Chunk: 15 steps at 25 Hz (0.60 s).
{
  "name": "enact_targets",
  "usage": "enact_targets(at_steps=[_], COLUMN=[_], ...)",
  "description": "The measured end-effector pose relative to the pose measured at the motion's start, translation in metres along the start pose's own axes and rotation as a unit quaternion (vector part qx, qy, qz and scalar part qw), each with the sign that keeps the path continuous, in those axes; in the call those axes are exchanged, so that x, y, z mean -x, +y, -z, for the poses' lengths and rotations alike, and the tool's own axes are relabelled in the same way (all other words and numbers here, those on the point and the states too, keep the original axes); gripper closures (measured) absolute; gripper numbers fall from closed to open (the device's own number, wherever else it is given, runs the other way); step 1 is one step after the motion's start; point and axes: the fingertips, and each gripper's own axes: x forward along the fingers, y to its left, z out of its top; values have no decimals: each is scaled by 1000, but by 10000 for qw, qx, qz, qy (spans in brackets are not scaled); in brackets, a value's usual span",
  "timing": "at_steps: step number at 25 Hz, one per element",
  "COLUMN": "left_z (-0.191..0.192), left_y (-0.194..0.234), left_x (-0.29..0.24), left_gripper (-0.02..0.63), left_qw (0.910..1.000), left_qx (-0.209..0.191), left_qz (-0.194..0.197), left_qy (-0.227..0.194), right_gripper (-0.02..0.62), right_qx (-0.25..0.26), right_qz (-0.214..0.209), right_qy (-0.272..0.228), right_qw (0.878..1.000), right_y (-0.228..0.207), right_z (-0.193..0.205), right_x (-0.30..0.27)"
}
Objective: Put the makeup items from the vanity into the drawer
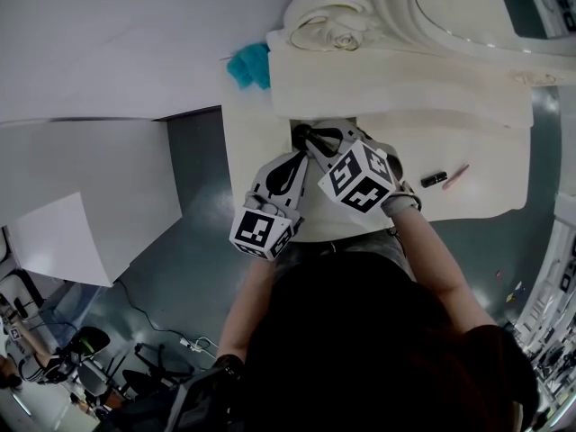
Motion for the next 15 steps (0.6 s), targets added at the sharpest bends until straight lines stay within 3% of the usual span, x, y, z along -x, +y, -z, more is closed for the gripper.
enact_targets(at_steps=[9, 15], left_z=[-1, -1], left_y=[-4, -11], left_x=[-3, -7], left_gripper=[594, 594], left_qw=[10000, 9999], left_qx=[-50, -101], left_qz=[15, 70], left_qy=[2, 7], right_gripper=[540, 549], right_qx=[-32, -328], right_qz=[-43, 22], right_qy=[-26, -518], right_qw=[10000, 9981], right_y=[1, -2], right_z=[1, -4], right_x=[7, 26])
